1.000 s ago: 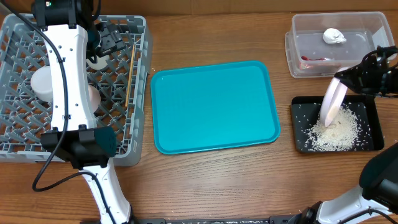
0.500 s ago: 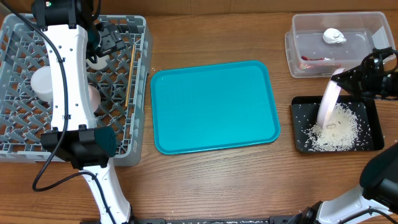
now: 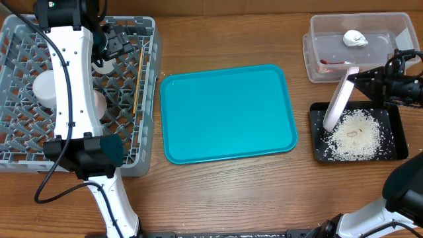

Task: Sort waste into correct bins and load items into the dishwasher
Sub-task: 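Tilt the plate to dump the rice onto the black tray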

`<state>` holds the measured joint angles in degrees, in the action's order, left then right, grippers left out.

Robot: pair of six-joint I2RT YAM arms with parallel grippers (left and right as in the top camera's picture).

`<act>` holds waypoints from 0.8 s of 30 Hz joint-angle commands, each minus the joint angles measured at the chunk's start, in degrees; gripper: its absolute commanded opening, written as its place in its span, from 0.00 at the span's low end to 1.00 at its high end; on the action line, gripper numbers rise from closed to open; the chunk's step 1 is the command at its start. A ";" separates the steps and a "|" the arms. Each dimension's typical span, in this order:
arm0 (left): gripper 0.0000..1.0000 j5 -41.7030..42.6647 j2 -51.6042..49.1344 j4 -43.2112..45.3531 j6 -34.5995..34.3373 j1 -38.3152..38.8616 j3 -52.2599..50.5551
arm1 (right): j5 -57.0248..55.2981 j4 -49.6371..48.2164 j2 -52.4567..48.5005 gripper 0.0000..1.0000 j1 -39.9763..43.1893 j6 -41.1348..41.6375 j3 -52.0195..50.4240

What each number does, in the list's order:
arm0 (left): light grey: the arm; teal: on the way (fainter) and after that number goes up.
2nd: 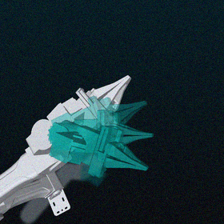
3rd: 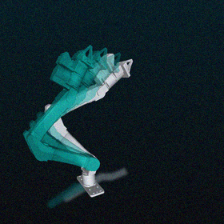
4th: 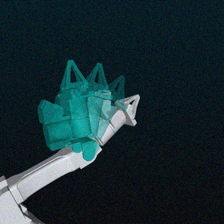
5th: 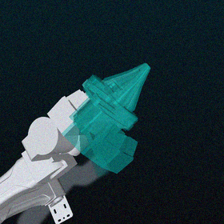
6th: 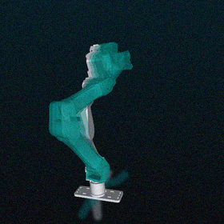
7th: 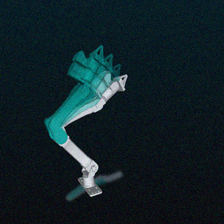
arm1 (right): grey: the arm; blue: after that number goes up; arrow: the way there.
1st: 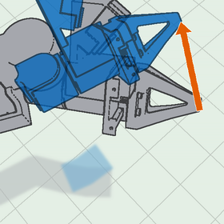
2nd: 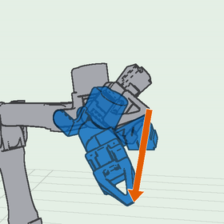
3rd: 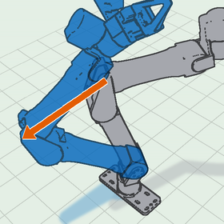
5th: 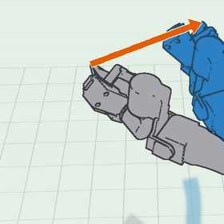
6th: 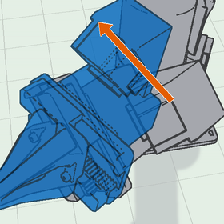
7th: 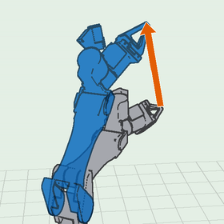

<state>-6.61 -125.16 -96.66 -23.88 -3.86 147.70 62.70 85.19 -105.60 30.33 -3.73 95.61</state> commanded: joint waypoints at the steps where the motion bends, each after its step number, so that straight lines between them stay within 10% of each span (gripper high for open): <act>1: 1.00 0.26 -0.11 -0.07 -0.74 0.13 0.44 | 4.59 0.46 -0.24 0.04 0.22 -1.05 1.09; 24: 1.00 0.26 -0.11 -0.07 -0.74 0.13 0.44 | 0.35 1.86 -0.28 0.04 0.04 6.82 1.11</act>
<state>-6.61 -125.14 -96.66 -23.88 -3.86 147.70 62.65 87.59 -105.73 30.35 2.66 95.61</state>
